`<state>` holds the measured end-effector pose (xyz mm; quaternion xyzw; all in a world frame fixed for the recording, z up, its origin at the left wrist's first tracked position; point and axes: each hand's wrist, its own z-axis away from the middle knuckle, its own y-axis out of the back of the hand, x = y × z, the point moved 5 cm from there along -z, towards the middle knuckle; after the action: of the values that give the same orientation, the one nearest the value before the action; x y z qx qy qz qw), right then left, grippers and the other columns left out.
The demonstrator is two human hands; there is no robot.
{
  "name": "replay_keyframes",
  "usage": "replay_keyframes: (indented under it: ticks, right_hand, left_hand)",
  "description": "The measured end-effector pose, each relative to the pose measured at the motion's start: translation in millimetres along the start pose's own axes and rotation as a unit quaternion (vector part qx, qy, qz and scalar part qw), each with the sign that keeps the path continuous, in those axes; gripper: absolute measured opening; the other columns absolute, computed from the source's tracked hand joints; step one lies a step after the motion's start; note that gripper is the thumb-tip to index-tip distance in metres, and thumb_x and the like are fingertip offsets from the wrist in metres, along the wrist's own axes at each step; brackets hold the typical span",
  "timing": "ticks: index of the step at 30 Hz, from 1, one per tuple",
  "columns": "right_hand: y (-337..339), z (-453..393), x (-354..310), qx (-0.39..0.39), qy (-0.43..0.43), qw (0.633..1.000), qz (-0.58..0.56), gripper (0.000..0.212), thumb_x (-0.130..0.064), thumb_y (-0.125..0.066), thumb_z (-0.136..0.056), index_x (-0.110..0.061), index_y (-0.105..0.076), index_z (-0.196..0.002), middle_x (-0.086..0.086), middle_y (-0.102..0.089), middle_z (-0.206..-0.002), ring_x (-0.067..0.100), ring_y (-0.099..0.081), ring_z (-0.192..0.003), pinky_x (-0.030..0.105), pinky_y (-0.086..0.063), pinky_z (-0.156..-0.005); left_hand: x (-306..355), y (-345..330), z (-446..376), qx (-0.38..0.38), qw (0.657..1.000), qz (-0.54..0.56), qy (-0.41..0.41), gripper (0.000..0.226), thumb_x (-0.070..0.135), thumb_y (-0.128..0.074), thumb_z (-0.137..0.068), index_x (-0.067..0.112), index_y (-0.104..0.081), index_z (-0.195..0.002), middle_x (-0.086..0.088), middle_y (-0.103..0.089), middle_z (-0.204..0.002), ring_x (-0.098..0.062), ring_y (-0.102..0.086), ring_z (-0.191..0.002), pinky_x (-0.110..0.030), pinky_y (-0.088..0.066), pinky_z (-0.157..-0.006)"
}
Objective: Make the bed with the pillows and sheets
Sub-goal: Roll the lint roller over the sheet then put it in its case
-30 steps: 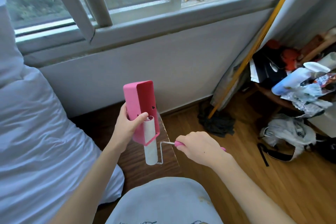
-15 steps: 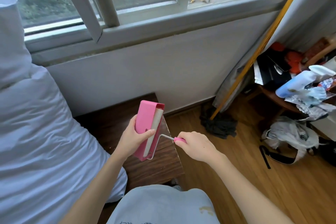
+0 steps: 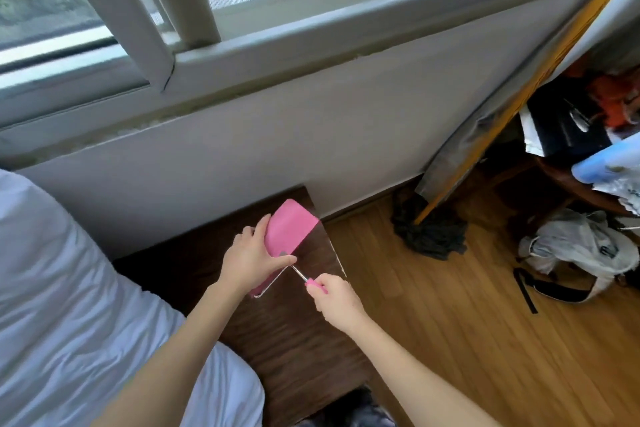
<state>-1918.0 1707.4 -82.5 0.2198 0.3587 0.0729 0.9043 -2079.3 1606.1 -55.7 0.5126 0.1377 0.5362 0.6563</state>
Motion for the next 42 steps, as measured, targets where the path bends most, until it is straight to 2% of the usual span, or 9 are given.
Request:
replay_keyframes:
  ticks: [4, 10, 14, 21, 24, 27, 31, 35, 42]
  right_hand:
    - [-37, -62, -7, 0.018, -0.026, 0.996, -0.089, 0.032, -0.044, -0.041, -0.099, -0.029, -0.05, -0.072, -0.007, -0.057, -0.068, 0.012, -0.054, -0.064, 0.034, -0.045, -0.064]
    - [-77, -136, 1, 0.047, -0.036, 0.992, -0.108, 0.028, -0.043, -0.037, -0.101, -0.025, -0.058, -0.096, -0.003, -0.062, -0.083, 0.022, -0.062, -0.085, 0.034, -0.046, -0.073]
    - [-94, -166, 6, 0.076, -0.061, 0.985, -0.142, 0.026, -0.042, -0.038, -0.101, -0.025, -0.056, -0.092, -0.002, -0.062, -0.084, 0.02, -0.062, -0.084, 0.033, -0.048, -0.077]
    - [-88, -199, 9, 0.184, -0.055, 0.977, -0.09, 0.027, -0.036, -0.044, -0.1, -0.018, -0.065, -0.103, 0.005, -0.067, -0.097, 0.023, -0.061, -0.093, 0.031, -0.044, -0.077]
    - [-80, -197, 10, 0.243, -0.07, 0.966, 0.048, 0.033, -0.039, -0.045, -0.099, -0.016, -0.066, -0.111, 0.006, -0.058, -0.109, 0.022, -0.051, -0.105, 0.031, -0.043, -0.086]
    - [-78, -196, 9, 0.236, -0.073, 0.962, 0.117, 0.036, -0.042, -0.043, -0.099, -0.018, -0.062, -0.118, 0.005, -0.054, -0.116, 0.021, -0.047, -0.11, 0.032, -0.044, -0.087]
    - [-68, -179, 19, 0.228, -0.089, 0.966, 0.085, 0.047, -0.053, -0.043, -0.096, -0.017, -0.058, -0.124, 0.005, -0.051, -0.121, 0.022, -0.046, -0.114, 0.034, -0.043, -0.092]
    - [-56, -149, 20, 0.207, -0.044, 0.971, 0.115, 0.039, -0.043, -0.045, -0.098, -0.019, -0.056, -0.127, 0.003, -0.051, -0.128, 0.018, -0.044, -0.118, 0.032, -0.043, -0.094]
    - [-28, -72, 22, 0.205, -0.025, 0.978, 0.042, 0.032, -0.042, -0.047, -0.098, -0.023, -0.06, -0.121, -0.006, -0.051, -0.127, 0.006, -0.043, -0.115, 0.02, -0.039, -0.088]
  left_hand:
    - [-22, -14, -60, 0.042, 0.996, -0.062, -0.049, 0.11, 0.064, -0.073, -0.068, 0.025, -0.015, -0.153, -0.012, -0.045, -0.133, -0.031, -0.047, -0.118, -0.041, -0.043, -0.095]
    - [-53, -51, -126, 0.022, 0.99, -0.078, -0.116, 0.109, 0.059, -0.075, -0.072, 0.021, -0.014, -0.154, -0.017, -0.034, -0.146, -0.034, -0.042, -0.129, -0.043, -0.039, -0.107]
    - [-59, -67, -154, 0.0, 0.977, -0.121, -0.174, 0.104, 0.056, -0.068, -0.08, 0.02, -0.006, -0.156, -0.018, -0.03, -0.148, -0.034, -0.036, -0.132, -0.045, -0.035, -0.108]
    - [-55, -78, -185, 0.071, 0.959, -0.183, -0.204, 0.091, 0.043, -0.074, -0.079, 0.012, -0.028, -0.152, -0.026, -0.045, -0.134, -0.043, -0.048, -0.117, -0.05, -0.04, -0.1]
    - [-52, -90, -180, 0.09, 0.962, -0.188, -0.174, 0.09, 0.037, -0.08, -0.073, 0.012, -0.036, -0.147, -0.026, -0.049, -0.127, -0.043, -0.051, -0.11, -0.052, -0.045, -0.092]
    - [-50, -94, -177, 0.123, 0.955, -0.195, -0.187, 0.089, 0.033, -0.085, -0.068, 0.007, -0.043, -0.143, -0.028, -0.052, -0.122, -0.044, -0.054, -0.106, -0.052, -0.047, -0.088]
    - [-54, -91, -177, 0.12, 0.957, -0.188, -0.187, 0.088, 0.035, -0.08, -0.074, 0.007, -0.037, -0.146, -0.028, -0.048, -0.131, -0.046, -0.048, -0.118, -0.056, -0.042, -0.1]
    - [-52, -83, -149, 0.099, 0.957, -0.183, -0.201, 0.085, 0.039, -0.07, -0.084, 0.005, -0.028, -0.15, -0.03, -0.03, -0.149, -0.044, -0.027, -0.14, -0.055, -0.016, -0.117]
    - [-43, -69, -48, 0.094, 0.965, -0.141, -0.201, 0.078, 0.026, -0.086, -0.068, 0.0, -0.052, -0.133, -0.031, -0.05, -0.133, -0.045, -0.049, -0.124, -0.057, -0.036, -0.106]
